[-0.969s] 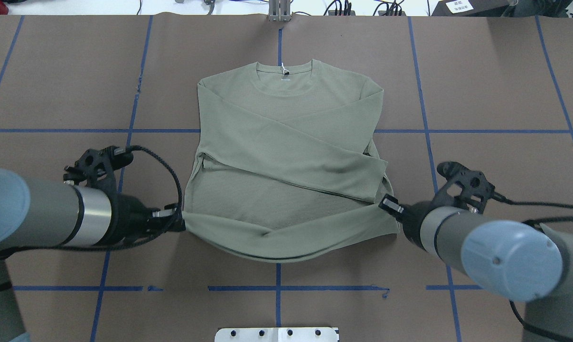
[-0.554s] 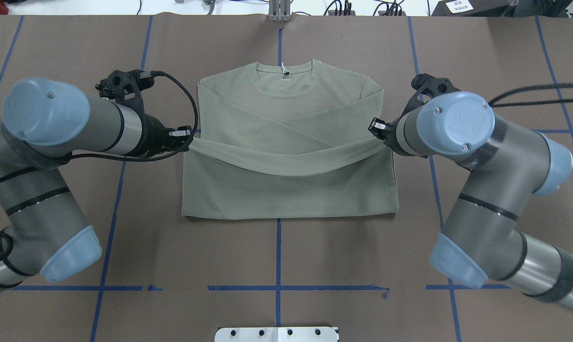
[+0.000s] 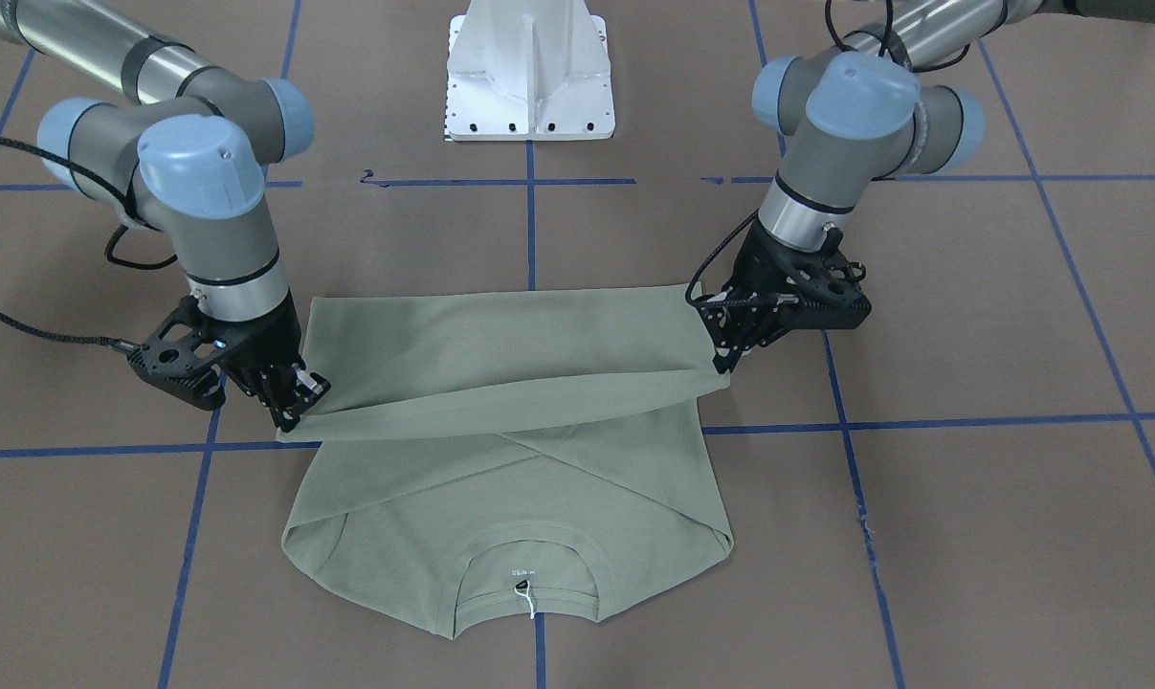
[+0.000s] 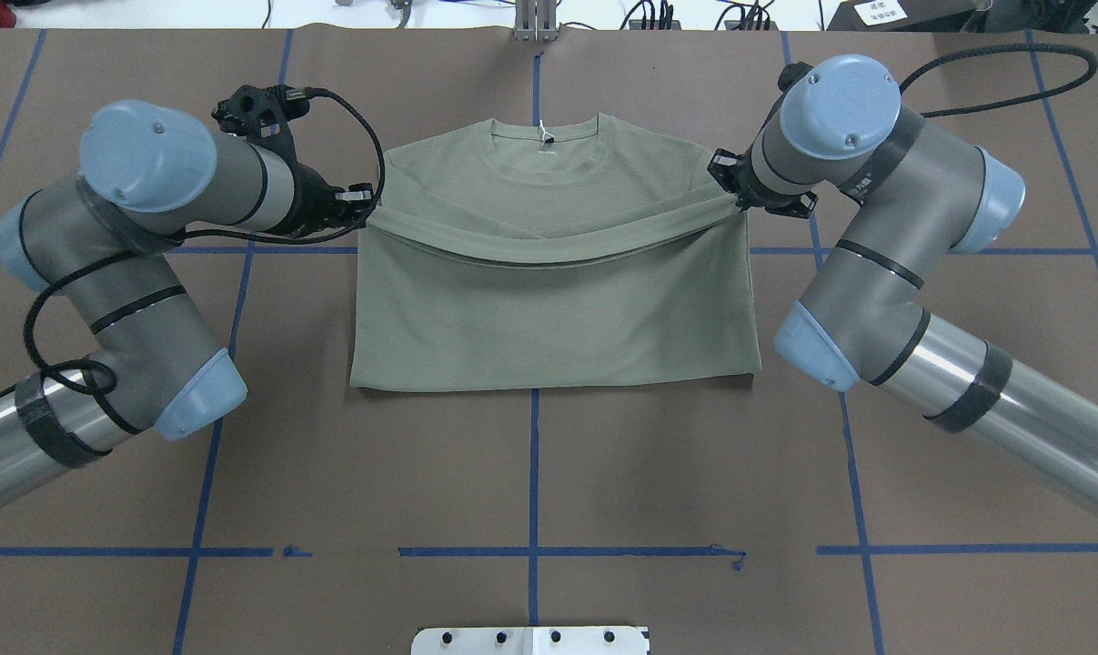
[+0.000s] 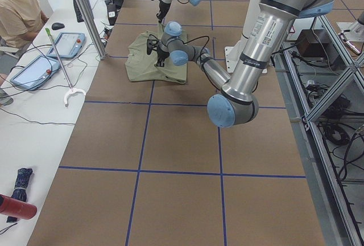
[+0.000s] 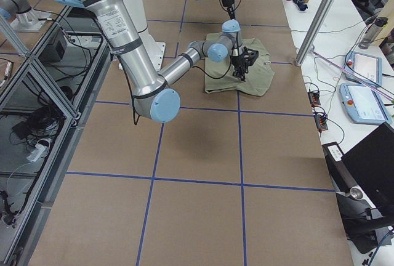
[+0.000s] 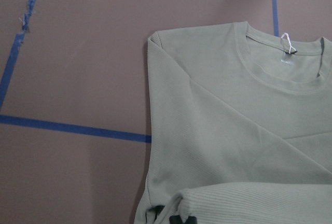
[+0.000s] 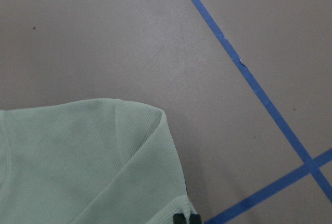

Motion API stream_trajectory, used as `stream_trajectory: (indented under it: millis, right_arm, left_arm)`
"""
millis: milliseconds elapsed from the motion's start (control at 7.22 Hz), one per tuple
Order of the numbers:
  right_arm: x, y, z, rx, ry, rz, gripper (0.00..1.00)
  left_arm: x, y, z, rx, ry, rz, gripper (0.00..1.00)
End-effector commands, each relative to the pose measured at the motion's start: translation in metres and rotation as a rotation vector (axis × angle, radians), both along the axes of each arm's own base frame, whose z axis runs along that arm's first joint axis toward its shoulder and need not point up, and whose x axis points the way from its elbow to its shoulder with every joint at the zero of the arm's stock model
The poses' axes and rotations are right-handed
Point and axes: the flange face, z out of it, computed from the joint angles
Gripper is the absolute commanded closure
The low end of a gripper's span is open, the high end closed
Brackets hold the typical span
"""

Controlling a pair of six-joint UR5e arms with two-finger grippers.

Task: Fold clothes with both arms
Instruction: 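Lift the hem with both grippers and fold it up toward the collar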

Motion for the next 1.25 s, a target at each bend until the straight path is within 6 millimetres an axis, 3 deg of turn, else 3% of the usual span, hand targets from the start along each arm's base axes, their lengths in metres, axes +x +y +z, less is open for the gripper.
stream_trajectory:
  millis: [0, 277, 692, 1108]
  right_arm:
    - [0.006, -0.051, 0.006, -0.03, -0.011, 0.002, 1.0]
    - [0.001, -0.074, 0.02, -0.05, 0.016, -0.009, 1.0]
    - [-0.006, -0.081, 0.043, -0.052, 0.027, -0.008, 1.0]
    - [-0.013, -0.083, 0.05, -0.057, 0.031, -0.01, 1.0]
  left_arm:
    - [0.023, -0.034, 0.02, 0.004, -0.031, -0.043, 1.0]
    - [0.035, -0.05, 0.016, 0.01, -0.055, -0.077, 1.0]
    - [0.027, -0.067, 0.029, 0.006, -0.091, -0.126, 1.0]
    - [0.028, -0.074, 0.043, -0.002, -0.122, -0.148, 1.0]
